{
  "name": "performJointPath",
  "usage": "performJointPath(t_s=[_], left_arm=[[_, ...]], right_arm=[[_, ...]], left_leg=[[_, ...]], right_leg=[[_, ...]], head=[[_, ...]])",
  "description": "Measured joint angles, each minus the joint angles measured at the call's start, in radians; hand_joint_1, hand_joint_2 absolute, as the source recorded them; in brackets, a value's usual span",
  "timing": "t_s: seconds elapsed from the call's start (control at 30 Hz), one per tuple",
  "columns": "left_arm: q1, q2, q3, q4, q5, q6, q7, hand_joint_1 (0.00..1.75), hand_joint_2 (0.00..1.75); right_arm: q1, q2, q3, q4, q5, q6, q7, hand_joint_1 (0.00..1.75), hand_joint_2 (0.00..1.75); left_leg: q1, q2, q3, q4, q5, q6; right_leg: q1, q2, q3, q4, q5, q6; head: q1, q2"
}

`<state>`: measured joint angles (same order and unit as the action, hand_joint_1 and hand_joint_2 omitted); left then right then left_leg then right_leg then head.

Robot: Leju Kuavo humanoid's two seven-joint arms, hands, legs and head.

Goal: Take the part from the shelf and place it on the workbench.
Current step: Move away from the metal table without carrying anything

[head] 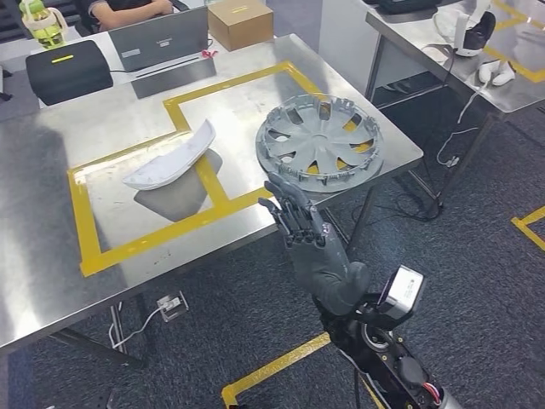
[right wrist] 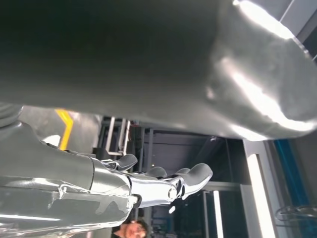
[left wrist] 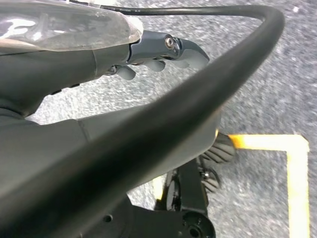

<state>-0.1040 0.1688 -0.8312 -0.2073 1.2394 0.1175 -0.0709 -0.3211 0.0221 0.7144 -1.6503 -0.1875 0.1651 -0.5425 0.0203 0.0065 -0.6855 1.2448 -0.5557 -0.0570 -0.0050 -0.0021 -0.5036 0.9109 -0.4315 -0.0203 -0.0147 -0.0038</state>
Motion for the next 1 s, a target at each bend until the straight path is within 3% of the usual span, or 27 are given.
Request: performJointPath(t_s=[0.03,0.1,0.17,0.2,0.3,0.37,0.43,0.47,0.5,0.53,0.6,0.63,0.7,0.77,0.8,0.83,0.87,0.93,0.97,1.0], left_arm=[[0.000,0.000,0.000,0.000,0.000,0.000,0.000,0.00,0.00],[-0.001,0.000,0.000,0.000,-0.001,0.000,-0.002,0.00,0.00],[0.001,0.000,0.000,0.000,-0.002,0.001,-0.005,0.00,0.00],[0.002,0.000,0.000,0.000,-0.002,0.001,-0.007,0.00,0.00],[0.003,0.000,0.000,0.000,-0.003,0.002,-0.010,0.00,0.00],[0.002,0.000,0.000,0.000,-0.004,0.002,-0.012,0.00,0.00],[0.003,0.000,0.000,0.000,-0.004,0.002,-0.012,0.00,0.00],[0.003,0.000,0.000,0.000,-0.004,0.002,-0.012,0.00,0.00],[0.004,0.000,0.000,0.000,-0.004,0.002,-0.012,0.00,0.00],[0.004,0.000,0.000,0.000,-0.004,0.002,-0.012,0.00,0.00],[0.004,0.000,0.000,0.000,-0.004,0.001,-0.013,0.00,0.00],[0.004,-0.001,0.000,0.000,-0.004,0.000,-0.013,0.00,0.00],[0.004,-0.002,0.000,0.000,-0.004,-0.001,-0.014,0.00,0.00],[0.003,-0.003,0.000,0.000,-0.005,-0.001,-0.014,0.00,0.00],[0.003,-0.003,0.000,0.000,-0.005,-0.002,-0.014,0.00,0.00],[0.002,-0.003,0.000,0.000,-0.005,-0.002,-0.014,0.00,0.00],[0.001,-0.002,0.000,0.000,-0.005,-0.003,-0.015,0.00,0.00],[0.002,-0.002,0.000,0.000,-0.005,-0.003,-0.015,0.00,0.00],[0.004,-0.002,0.000,0.000,-0.005,-0.003,-0.015,0.00,0.00],[0.006,-0.003,0.000,0.000,-0.005,-0.003,-0.015,0.00,0.00]], right_arm=[[0.001,0.000,0.000,0.001,-0.002,0.000,0.000,0.00,0.00],[0.001,0.000,-0.001,0.002,-0.004,0.000,-0.001,0.00,0.00],[0.000,0.000,-0.001,0.002,-0.007,-0.002,-0.001,0.00,0.00],[-0.001,0.000,-0.002,0.002,-0.008,-0.002,-0.001,0.00,0.00],[0.001,-0.001,-0.005,0.002,-0.010,-0.005,0.000,0.00,0.00],[0.003,-0.003,-0.008,0.002,-0.011,-0.007,0.000,0.00,0.00],[0.007,-0.006,-0.012,0.002,-0.011,-0.008,0.000,0.00,0.00],[0.010,-0.007,-0.013,0.002,-0.011,-0.009,0.000,0.00,0.00],[0.013,-0.009,-0.015,0.002,-0.011,-0.009,0.000,0.00,0.00],[0.015,-0.011,-0.016,0.002,-0.011,-0.010,0.000,0.00,0.00],[0.015,-0.013,-0.017,0.002,-0.012,-0.010,0.000,0.00,0.00],[0.015,-0.014,-0.018,0.001,-0.012,-0.010,0.000,0.00,0.00],[0.013,-0.014,-0.018,0.001,-0.013,-0.011,0.000,0.00,0.00],[0.015,-0.014,-0.019,0.000,-0.014,-0.013,0.000,0.00,0.00],[0.016,-0.015,-0.020,0.000,-0.015,-0.014,0.000,0.00,0.00],[0.015,-0.015,-0.021,-0.001,-0.015,-0.014,-0.001,0.00,0.00],[0.014,-0.015,-0.021,-0.001,-0.015,-0.014,0.000,0.00,0.00],[0.013,-0.015,-0.021,-0.001,-0.015,-0.014,0.000,0.00,0.00],[0.014,-0.016,-0.021,-0.001,-0.015,-0.014,0.000,0.00,0.00],[0.015,-0.016,-0.021,0.000,-0.015,-0.014,0.000,0.00,0.00]], left_leg=[[0.003,0.000,0.022,-0.016,0.026,-0.002],[0.009,-0.020,0.123,-0.157,0.074,-0.003],[0.011,-0.049,0.207,-0.293,0.079,0.004],[0.009,-0.054,0.219,-0.317,0.072,0.010],[0.006,-0.027,0.210,-0.323,0.080,0.035],[0.007,-0.005,0.201,-0.328,0.092,0.053],[0.001,0.014,0.188,-0.327,0.100,0.063],[-0.002,0.024,0.183,-0.326,0.103,0.064],[-0.004,0.033,0.179,-0.326,0.106,0.065],[-0.005,0.042,0.176,-0.325,0.108,0.064],[-0.007,0.058,0.177,-0.323,0.109,0.063],[-0.010,0.066,0.177,-0.320,0.108,0.060],[-0.016,0.083,0.173,-0.315,0.109,0.053],[-0.018,0.104,0.170,-0.313,0.111,0.044],[-0.017,0.100,0.169,-0.307,0.106,0.039],[-0.015,0.081,0.161,-0.287,0.091,0.033],[-0.013,0.055,0.143,-0.246,0.064,0.028],[-0.008,0.009,0.075,-0.106,-0.005,0.020],[-0.007,0.003,0.041,-0.039,-0.028,0.018],[-0.006,0.001,0.019,0.001,-0.034,0.015]], right_leg=[[0.000,0.004,-0.013,0.003,0.007,0.003],[-0.001,0.013,-0.036,0.014,0.017,0.012],[0.000,0.023,-0.053,0.024,0.026,0.025],[0.000,0.029,-0.059,0.027,0.031,0.031],[-0.004,0.043,-0.076,0.038,0.036,0.048],[-0.005,0.031,-0.116,0.117,-0.018,0.055],[-0.005,0.016,-0.173,0.269,-0.101,0.058],[-0.005,0.014,-0.191,0.330,-0.127,0.060],[-0.005,0.012,-0.191,0.356,-0.134,0.060],[-0.005,0.009,-0.169,0.336,-0.121,0.059],[-0.004,-0.012,-0.081,0.200,-0.061,0.052],[0.002,-0.036,-0.040,0.124,-0.038,0.046],[0.011,-0.070,0.000,0.043,-0.025,0.033],[0.014,-0.060,0.002,0.029,-0.025,0.021],[0.012,-0.049,0.001,0.026,-0.020,0.015],[0.009,-0.038,0.000,0.023,-0.015,0.009],[0.005,-0.029,-0.002,0.020,-0.010,0.003],[0.002,-0.009,-0.009,0.019,-0.004,-0.003],[0.002,0.003,-0.013,0.020,-0.002,-0.004],[0.002,0.017,-0.015,0.020,0.000,-0.004]], head=[[-0.004,0.000],[-0.011,0.000],[-0.013,0.000],[-0.013,0.000],[-0.006,0.000],[0.006,0.000],[0.020,0.000],[0.025,0.000],[0.028,0.000],[0.031,0.000],[0.037,0.000],[0.041,0.000],[0.047,0.000],[0.045,0.000],[0.042,0.000],[0.039,0.000],[0.035,0.000],[0.021,0.000],[0.014,0.000],[0.009,0.000]])
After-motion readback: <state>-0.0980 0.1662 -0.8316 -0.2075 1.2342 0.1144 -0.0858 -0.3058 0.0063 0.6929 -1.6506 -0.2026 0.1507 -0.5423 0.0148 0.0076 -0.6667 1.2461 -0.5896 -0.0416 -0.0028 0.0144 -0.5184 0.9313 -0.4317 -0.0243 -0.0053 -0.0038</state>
